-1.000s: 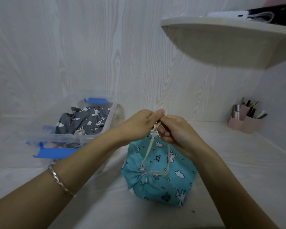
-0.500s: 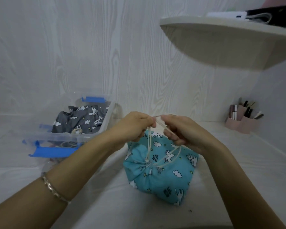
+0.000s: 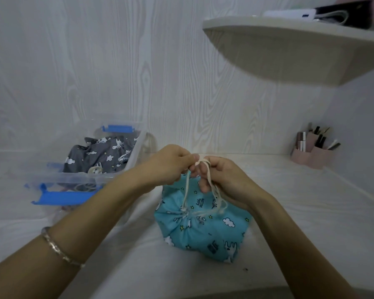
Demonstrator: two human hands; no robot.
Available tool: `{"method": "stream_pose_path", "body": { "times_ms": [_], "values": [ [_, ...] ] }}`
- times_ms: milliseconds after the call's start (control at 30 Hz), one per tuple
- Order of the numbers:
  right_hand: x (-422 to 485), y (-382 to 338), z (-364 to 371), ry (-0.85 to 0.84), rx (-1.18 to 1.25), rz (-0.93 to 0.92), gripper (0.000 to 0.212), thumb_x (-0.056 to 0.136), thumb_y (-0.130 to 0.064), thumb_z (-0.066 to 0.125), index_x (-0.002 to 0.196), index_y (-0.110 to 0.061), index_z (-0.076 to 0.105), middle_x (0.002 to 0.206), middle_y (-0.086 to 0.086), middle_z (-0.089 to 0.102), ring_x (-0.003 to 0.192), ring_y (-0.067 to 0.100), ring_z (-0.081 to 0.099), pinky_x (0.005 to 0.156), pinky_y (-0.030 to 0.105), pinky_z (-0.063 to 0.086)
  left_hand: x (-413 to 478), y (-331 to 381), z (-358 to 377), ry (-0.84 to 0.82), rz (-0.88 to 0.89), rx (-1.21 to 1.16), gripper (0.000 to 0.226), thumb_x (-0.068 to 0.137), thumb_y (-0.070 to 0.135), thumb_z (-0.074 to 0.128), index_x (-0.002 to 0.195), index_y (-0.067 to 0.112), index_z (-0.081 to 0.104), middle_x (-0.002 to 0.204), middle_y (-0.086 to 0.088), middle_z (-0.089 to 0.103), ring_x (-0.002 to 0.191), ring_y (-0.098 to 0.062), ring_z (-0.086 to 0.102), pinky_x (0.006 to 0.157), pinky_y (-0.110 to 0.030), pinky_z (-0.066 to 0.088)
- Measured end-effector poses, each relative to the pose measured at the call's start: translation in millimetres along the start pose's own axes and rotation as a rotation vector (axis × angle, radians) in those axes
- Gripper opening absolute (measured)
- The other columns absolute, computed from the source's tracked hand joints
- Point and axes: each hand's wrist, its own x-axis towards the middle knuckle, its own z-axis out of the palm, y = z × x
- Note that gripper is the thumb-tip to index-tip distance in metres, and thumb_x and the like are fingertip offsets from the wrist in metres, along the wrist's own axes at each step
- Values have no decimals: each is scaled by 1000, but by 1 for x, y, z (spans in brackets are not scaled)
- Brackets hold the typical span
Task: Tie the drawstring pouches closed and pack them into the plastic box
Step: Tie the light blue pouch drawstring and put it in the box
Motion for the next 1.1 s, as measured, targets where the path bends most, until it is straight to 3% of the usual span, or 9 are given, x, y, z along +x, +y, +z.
{"method": "stream_pose_path", "body": {
  "times_ms": [133,367,433,500,567,633,800,933,1100],
  "values": [
    [-4,0,0,-21,113,32,43,90,-32,56,130,-18,52,93,9,67,49,11,52,48,21,43,-1,-8,4,111,83,77,33,98,26,50,70,16,64,52,4,42,42,-8,35,41,-17,30],
    [-4,4,-19,386,681,-34,44,101,-36,41,83,-6,67,90,9,72,90,20,71,96,36,51,-13,-7,-11,80,239,417,19,95,28,54,89,22,71,58,10,52,46,1,44,52,-12,34],
    [-9,3,-26,377,972,-62,39,100,-34,44,73,-11,60,72,2,66,73,15,71,89,37,57,-20,-2,-13,191,263,386,28,97,25,50,74,22,65,61,0,55,48,-1,45,52,-11,37],
    [-10,7,-28,343,1112,-48,41,100,-33,44,67,-13,55,56,-4,50,50,7,55,61,25,58,-23,3,-8,247,240,-114,31,99,18,46,70,17,59,80,-9,68,71,-1,59,73,-15,49],
    [-10,12,-28,345,931,62,38,101,-35,42,73,-13,55,53,-6,38,40,4,36,37,14,36,-21,10,-3,103,147,-823,29,99,15,44,72,13,54,86,-9,71,79,-11,68,80,-25,55],
    [-13,19,-31,346,360,234,37,101,-34,44,78,-12,61,53,-7,34,41,5,26,34,15,20,-18,12,-5,-10,46,-1250,33,100,19,40,68,16,44,57,3,52,45,-5,48,51,-14,44],
    [-25,16,-41,168,-613,511,29,88,-29,68,73,-4,71,58,5,45,44,10,34,42,20,29,-17,8,-7,70,-13,-984,39,103,25,36,64,21,35,51,9,26,39,-3,19,37,-15,12],
    [-24,2,-19,170,-547,271,16,92,-18,62,105,-15,71,53,-6,48,45,6,37,44,18,31,-13,18,8,-53,-22,-882,29,102,22,37,74,17,44,53,5,38,40,-4,23,34,-13,17],
    [-32,-13,7,-58,-106,25,27,83,-9,53,98,-12,75,78,1,60,65,6,41,57,20,31,0,40,17,-104,105,-802,24,102,17,36,84,11,50,69,-4,59,53,-10,42,51,-19,39]
  ]
}}
